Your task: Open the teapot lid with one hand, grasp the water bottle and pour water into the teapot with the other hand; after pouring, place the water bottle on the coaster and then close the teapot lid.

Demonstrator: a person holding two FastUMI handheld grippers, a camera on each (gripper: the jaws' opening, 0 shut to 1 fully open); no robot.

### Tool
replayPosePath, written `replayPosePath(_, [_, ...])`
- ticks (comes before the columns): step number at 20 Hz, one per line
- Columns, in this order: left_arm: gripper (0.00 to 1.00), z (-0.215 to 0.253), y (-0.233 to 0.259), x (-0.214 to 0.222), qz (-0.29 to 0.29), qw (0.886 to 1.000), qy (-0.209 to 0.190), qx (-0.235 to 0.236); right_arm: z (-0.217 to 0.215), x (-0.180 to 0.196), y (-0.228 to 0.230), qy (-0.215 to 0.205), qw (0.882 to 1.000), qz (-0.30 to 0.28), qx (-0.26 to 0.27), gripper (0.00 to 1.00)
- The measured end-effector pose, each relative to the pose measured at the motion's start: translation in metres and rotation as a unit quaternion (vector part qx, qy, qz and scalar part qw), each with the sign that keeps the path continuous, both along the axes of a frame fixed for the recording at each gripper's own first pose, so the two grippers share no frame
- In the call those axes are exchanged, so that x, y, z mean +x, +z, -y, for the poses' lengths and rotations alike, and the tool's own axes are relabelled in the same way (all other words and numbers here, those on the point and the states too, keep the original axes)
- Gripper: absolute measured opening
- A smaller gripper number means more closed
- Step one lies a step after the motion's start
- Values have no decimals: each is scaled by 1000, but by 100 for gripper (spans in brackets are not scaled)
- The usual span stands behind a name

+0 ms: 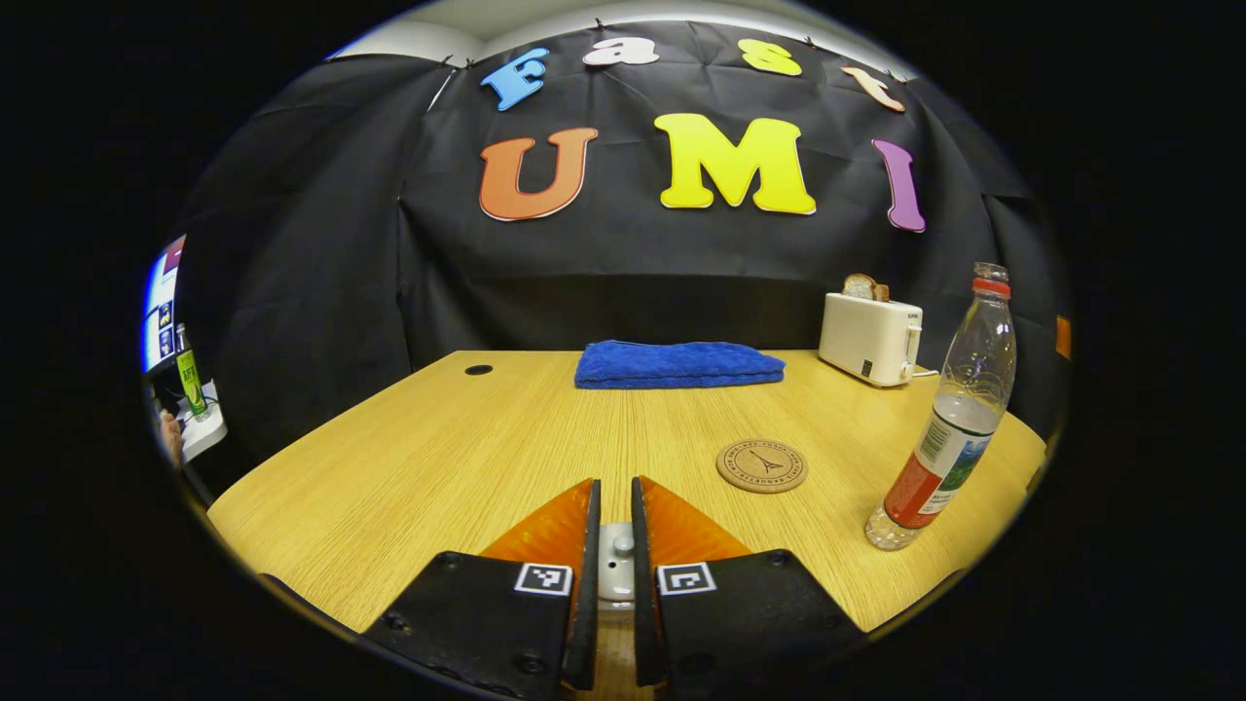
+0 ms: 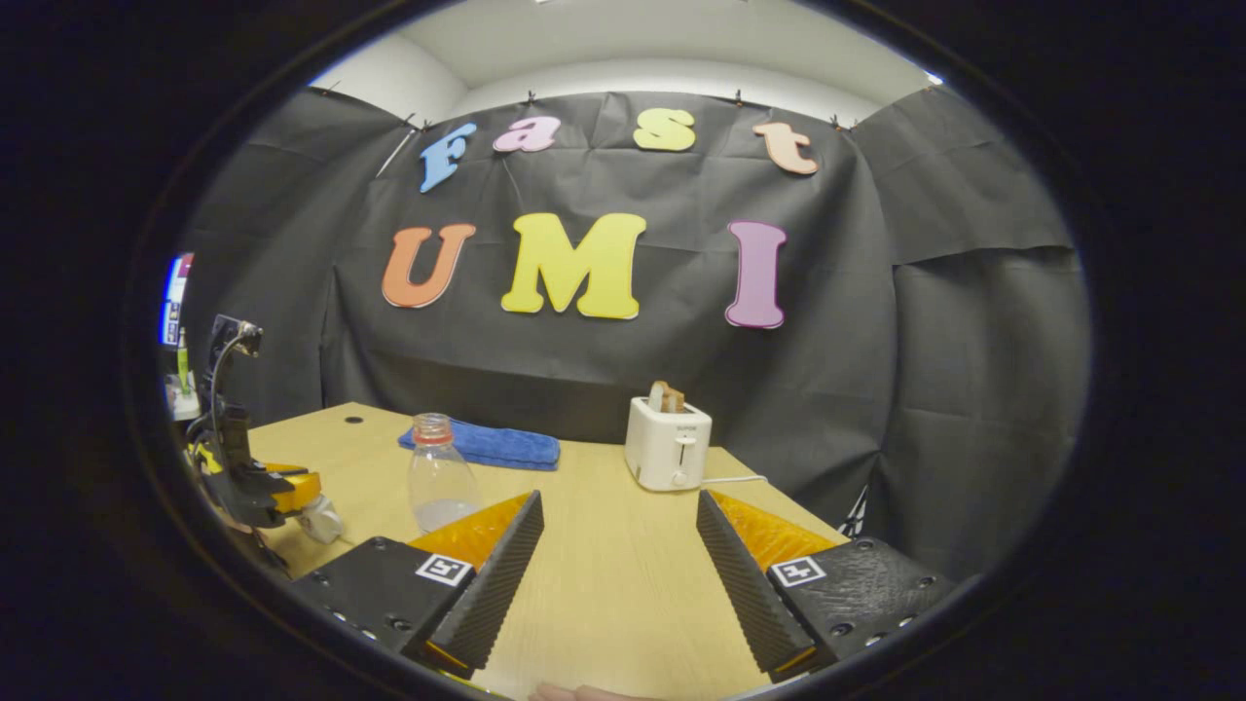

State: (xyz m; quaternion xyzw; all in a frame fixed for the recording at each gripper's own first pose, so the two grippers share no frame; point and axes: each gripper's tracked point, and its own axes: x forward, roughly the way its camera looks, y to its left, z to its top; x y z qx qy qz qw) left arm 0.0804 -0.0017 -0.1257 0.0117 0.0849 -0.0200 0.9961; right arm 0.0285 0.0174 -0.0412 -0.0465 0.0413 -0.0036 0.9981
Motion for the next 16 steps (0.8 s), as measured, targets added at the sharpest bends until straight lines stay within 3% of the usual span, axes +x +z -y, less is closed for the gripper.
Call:
replayPosePath(1, [10, 0, 0, 1, 3, 1000, 1, 7, -3, -1, -1, 4, 1000, -1, 0, 95])
replayPosePath(3, [6, 1, 2, 1, 15, 1000, -7, 24, -10, -1, -3, 12, 1000, -1, -1, 95])
replayPosePath(7, [4, -2, 11, -3, 16, 1000, -11, 4, -33, 1, -11, 42, 999, -2, -2, 95])
replayPosePath(12, [4, -12, 42, -21, 36, 999, -15, -5, -91, 1, -45, 139, 990, -33, 10, 98])
replayPosePath(16, [4, -25, 69, -39, 48, 999, -15, -12, -104, 17, -67, 133, 990, -40, 10, 95])
